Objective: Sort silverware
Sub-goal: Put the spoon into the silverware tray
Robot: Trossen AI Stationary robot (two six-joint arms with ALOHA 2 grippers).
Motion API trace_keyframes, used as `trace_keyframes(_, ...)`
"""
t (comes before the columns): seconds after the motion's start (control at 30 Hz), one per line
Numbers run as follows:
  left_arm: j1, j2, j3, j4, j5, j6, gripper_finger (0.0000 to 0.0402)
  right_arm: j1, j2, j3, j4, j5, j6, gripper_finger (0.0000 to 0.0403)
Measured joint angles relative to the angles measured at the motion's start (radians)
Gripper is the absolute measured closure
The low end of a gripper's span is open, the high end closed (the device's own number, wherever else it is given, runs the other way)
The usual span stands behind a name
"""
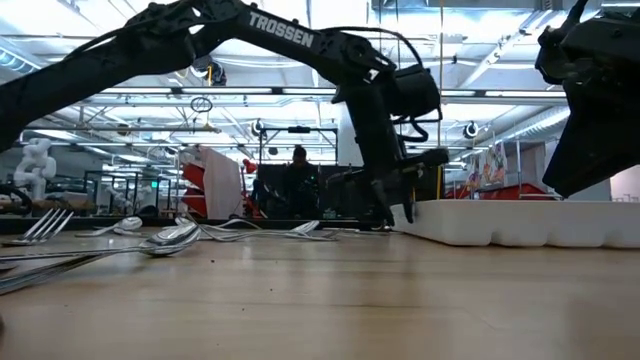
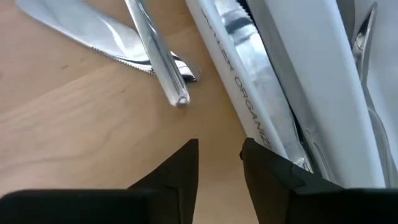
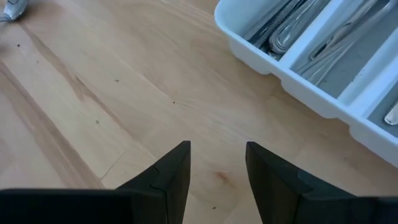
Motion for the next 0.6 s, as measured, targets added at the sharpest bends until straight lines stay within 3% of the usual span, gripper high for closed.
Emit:
trace_keyframes(0.23, -0.043, 0.014, 0.000, 0.015, -0.140, -0.172, 0.0269, 0.002, 0.000, 0.000, -0.030, -0.002, 0.004, 0.0257)
trace_keyframes(0.33, -0.031, 0.038, 0.004, 0.017, -0.103, -0.258, 0.0269, -0.002, 0.000, 0.000, -0.041, -0.003, 0.024, 0.0257)
trace_keyframes(0.47, -0.001, 0.064, 0.007, -0.017, -0.042, -0.254, 0.0269, -0.008, -0.006, 0.000, -0.055, -0.002, 0.075, 0.0257)
trace_keyframes(0.6, 0.026, 0.041, 0.005, -0.027, 0.059, -0.113, 0.0269, -0.022, -0.006, 0.000, -0.054, 0.001, 0.064, 0.0257)
